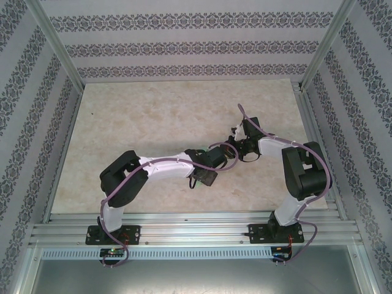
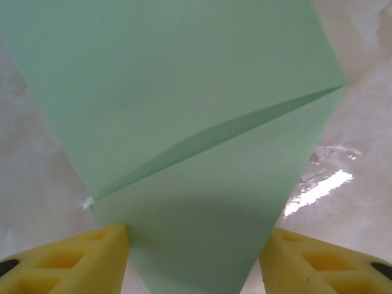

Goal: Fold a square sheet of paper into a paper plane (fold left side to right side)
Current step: Fold the wing for the fifth time at the center of the table.

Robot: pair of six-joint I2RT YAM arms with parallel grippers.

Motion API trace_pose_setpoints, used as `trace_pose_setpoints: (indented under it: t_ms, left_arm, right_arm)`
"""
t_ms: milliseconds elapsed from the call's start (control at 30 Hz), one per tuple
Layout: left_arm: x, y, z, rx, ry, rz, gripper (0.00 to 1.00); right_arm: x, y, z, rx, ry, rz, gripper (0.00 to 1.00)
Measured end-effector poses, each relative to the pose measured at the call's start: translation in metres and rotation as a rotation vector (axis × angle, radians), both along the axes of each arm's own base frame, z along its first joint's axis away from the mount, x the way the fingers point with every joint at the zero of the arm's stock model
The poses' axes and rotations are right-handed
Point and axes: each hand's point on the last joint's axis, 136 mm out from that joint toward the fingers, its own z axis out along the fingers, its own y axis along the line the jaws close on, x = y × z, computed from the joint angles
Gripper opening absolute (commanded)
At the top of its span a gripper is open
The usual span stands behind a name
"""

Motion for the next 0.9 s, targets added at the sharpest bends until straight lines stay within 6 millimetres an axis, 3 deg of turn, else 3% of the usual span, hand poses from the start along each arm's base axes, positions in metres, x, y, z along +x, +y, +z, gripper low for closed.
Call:
trace_pose_setpoints:
  t_ms: [200,567,767,900]
  left_arm:
    - [0.0,0.002,-0.008,0.029,0.004,0.005,0.43]
    - [0.001,0.003,-0.011,0.037,0.003,0.008,0.31]
    - [0.0,0.002,-0.012,0.026,0.011,0.015,0.23]
    - [-0.001,0.001,-0.013,-0.007,0.023,0.027,0.19]
  right_arm:
    - [-0.002,0.0,-0.003,-0.006,0.016,0.0,0.0]
    - [-0.002,-0.002,-0.008,-0.039,0.02,0.013,0.01]
    - [-0.004,-0.008,-0.007,-0.063,0.015,0.014,0.22]
    - [0.004,-0.025,0.016,-0.064,-0.058,-0.024,0.32]
